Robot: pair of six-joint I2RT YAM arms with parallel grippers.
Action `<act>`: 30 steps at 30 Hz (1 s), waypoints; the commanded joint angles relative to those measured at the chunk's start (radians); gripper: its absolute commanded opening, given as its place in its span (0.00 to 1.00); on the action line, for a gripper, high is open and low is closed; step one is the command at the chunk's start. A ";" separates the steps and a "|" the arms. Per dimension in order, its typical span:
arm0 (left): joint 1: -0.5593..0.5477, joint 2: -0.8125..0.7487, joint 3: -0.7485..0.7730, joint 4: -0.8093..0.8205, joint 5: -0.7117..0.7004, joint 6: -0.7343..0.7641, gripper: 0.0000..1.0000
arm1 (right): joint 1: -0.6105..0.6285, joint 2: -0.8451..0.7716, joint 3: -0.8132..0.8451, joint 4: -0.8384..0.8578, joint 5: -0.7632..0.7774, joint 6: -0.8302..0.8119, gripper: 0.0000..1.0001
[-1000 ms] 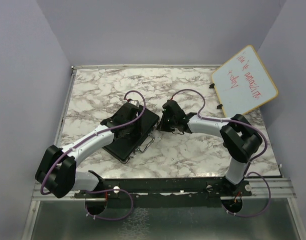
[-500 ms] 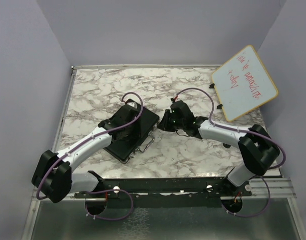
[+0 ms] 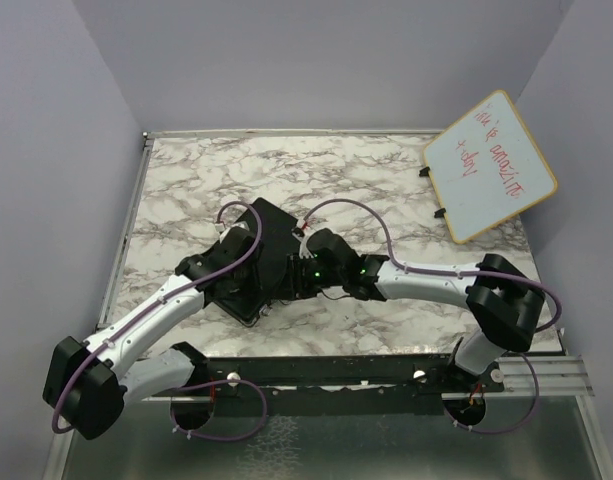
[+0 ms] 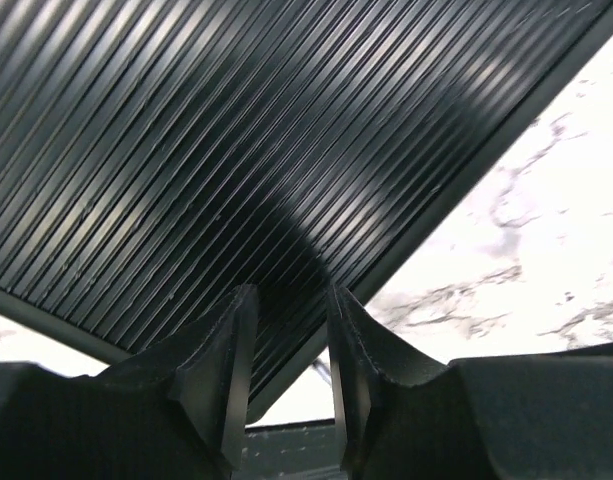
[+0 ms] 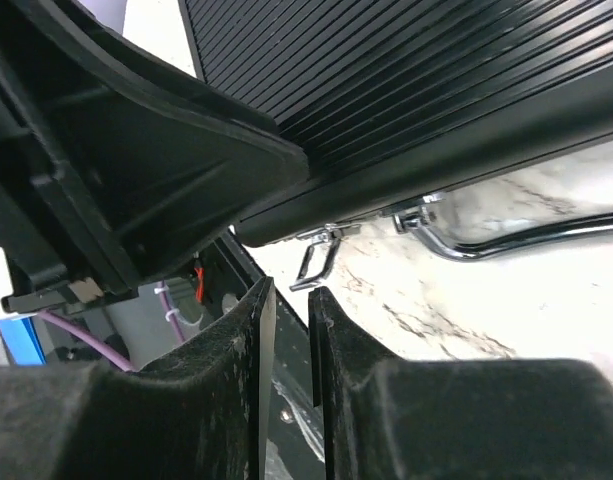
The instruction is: Pack up texas hold em set
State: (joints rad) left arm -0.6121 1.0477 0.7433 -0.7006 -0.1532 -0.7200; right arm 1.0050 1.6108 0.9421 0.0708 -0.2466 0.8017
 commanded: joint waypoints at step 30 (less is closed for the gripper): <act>-0.006 0.064 -0.032 -0.033 0.045 -0.012 0.33 | 0.048 0.252 0.025 0.074 -0.137 0.050 0.02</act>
State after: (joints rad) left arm -0.6128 1.0824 0.7315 -0.7155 -0.1463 -0.7353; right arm 1.0370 1.7969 0.9688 0.1143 -0.3290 0.8459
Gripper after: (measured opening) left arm 0.333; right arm 0.043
